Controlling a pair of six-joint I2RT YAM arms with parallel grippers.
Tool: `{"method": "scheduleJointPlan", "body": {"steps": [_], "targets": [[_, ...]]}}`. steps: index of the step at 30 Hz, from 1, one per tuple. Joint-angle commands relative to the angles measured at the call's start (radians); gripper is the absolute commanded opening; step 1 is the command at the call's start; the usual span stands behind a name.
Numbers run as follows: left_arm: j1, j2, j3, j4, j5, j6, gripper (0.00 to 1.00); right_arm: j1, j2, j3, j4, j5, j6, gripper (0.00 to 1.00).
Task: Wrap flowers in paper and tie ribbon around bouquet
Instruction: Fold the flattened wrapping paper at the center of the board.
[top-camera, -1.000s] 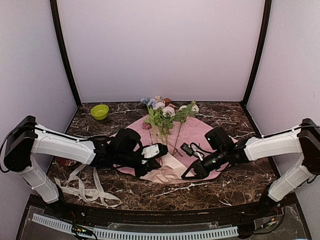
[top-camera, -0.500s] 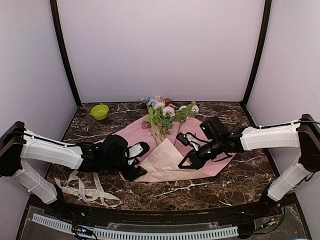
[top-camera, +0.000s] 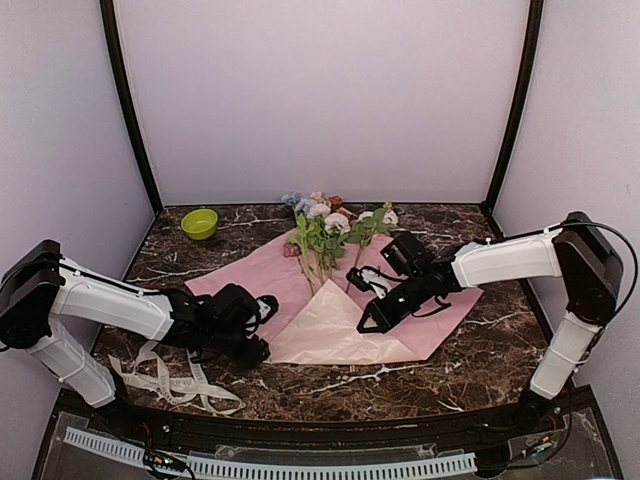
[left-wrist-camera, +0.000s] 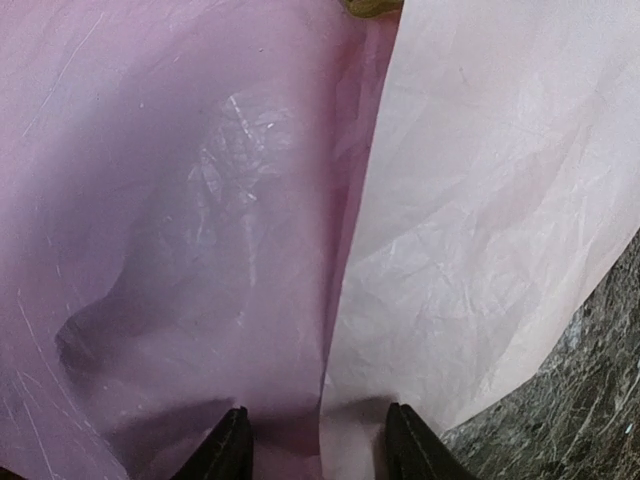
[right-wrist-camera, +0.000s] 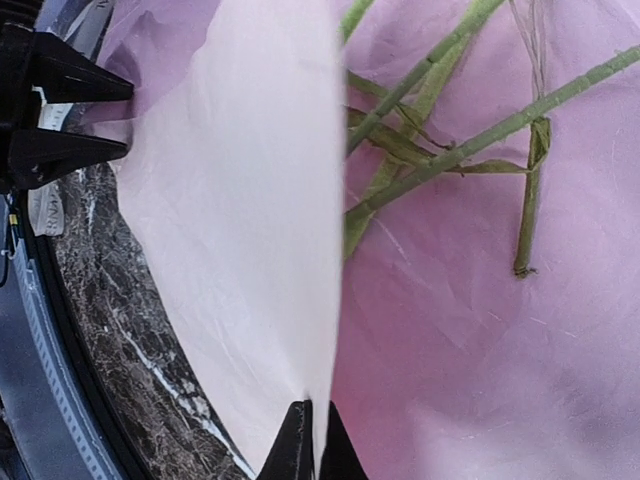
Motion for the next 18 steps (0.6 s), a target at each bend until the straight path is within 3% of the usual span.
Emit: {"method": "scheduleJointPlan", "body": {"steps": [1, 6, 11, 18], "targets": [[0.003, -0.024, -0.037, -0.11, -0.049, -0.074, 0.47, -0.008, 0.044, 0.041, -0.016, 0.078, 0.031, 0.03], [-0.007, -0.074, 0.005, -0.116, -0.027, -0.018, 0.47, -0.008, 0.066, 0.054, -0.012, 0.084, 0.038, 0.09], [-0.082, -0.128, 0.114, -0.112, -0.106, 0.124, 0.48, -0.008, 0.08, 0.069, 0.001, 0.054, 0.047, 0.09], [-0.16, -0.045, 0.136, 0.031, -0.077, 0.269, 0.5, -0.007, 0.096, 0.074, -0.005, 0.058, 0.065, 0.1]]}}
